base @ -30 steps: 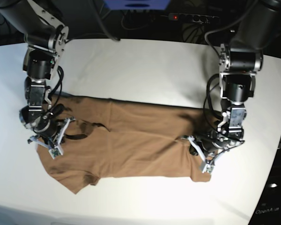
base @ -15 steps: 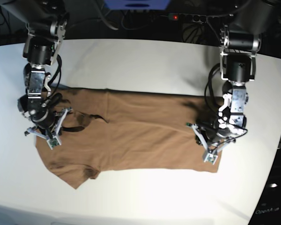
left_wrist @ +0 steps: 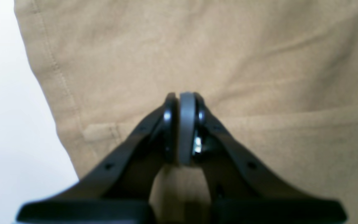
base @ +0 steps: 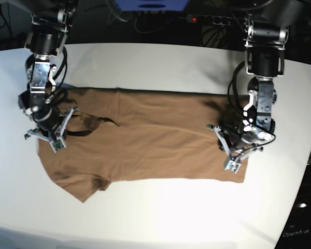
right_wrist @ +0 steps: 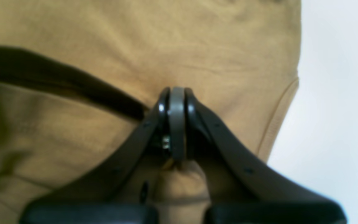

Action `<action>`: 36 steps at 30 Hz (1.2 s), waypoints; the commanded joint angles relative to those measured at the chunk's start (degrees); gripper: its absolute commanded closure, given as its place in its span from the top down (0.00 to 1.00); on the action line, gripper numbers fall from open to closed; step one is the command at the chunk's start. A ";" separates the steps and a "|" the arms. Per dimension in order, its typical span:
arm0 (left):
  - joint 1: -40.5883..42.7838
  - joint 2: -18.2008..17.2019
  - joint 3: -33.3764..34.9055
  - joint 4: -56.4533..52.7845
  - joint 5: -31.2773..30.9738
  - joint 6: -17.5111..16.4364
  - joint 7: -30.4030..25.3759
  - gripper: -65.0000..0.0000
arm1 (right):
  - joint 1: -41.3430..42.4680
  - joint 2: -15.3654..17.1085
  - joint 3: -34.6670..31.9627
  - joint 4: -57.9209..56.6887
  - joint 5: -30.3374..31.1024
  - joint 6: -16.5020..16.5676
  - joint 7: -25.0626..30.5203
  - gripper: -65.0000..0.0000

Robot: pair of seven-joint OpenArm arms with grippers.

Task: Fold the T-shirt properly
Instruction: 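Drag the shirt with both grippers toward the robot, straightening it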

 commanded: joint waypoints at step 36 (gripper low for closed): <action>12.90 1.08 -0.06 10.67 1.78 0.12 6.82 0.04 | -11.72 -1.75 3.75 4.82 -2.34 1.77 -0.59 0.00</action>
